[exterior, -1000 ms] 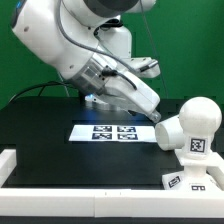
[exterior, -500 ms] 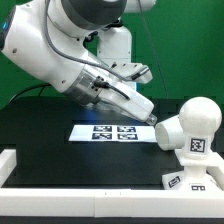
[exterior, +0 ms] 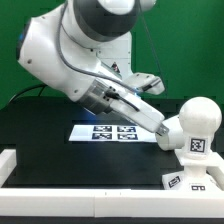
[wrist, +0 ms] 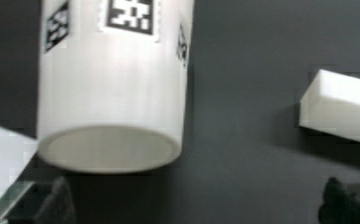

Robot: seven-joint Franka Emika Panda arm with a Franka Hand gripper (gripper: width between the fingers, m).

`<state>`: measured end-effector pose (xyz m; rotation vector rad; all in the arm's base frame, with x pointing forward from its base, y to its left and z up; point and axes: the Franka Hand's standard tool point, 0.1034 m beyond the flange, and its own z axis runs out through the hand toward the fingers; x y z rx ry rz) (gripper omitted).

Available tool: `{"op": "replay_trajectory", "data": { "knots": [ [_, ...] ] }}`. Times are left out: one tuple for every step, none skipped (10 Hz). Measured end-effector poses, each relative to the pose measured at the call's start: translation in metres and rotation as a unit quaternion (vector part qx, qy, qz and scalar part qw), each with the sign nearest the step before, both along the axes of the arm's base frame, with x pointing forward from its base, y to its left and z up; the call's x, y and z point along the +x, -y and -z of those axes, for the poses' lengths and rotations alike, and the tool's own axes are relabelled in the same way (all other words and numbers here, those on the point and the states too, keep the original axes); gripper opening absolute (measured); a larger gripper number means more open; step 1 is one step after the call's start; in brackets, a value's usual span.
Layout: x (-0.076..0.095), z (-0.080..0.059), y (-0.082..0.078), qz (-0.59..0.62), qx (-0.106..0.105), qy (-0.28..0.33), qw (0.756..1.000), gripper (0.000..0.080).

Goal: Assemble lamp

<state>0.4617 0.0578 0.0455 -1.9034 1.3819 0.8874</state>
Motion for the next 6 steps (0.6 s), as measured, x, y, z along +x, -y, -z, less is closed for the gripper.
{"op": "replay_trajectory", "data": {
  "knots": [
    [-0.0025,0.001,-0.004,-0.004,0.001,-0.002,1.0,0.0699],
    [-0.0018,0.0009,-0.0014,-0.002,0.0,-0.001,1.0,0.0699],
    [-0.0018,0.001,-0.0007,-0.001,0.0,-0.001,1.0,0.0699],
    [-0.0019,0.0011,-0.0006,-0.001,0.0,-0.001,1.0,0.0699],
    [-0.0027,0.0026,-0.0004,0.0,0.001,0.001,1.0,0.0699],
    [-0.0067,0.0098,-0.0001,0.014,0.003,0.002,1.0,0.0699]
  ]
}}
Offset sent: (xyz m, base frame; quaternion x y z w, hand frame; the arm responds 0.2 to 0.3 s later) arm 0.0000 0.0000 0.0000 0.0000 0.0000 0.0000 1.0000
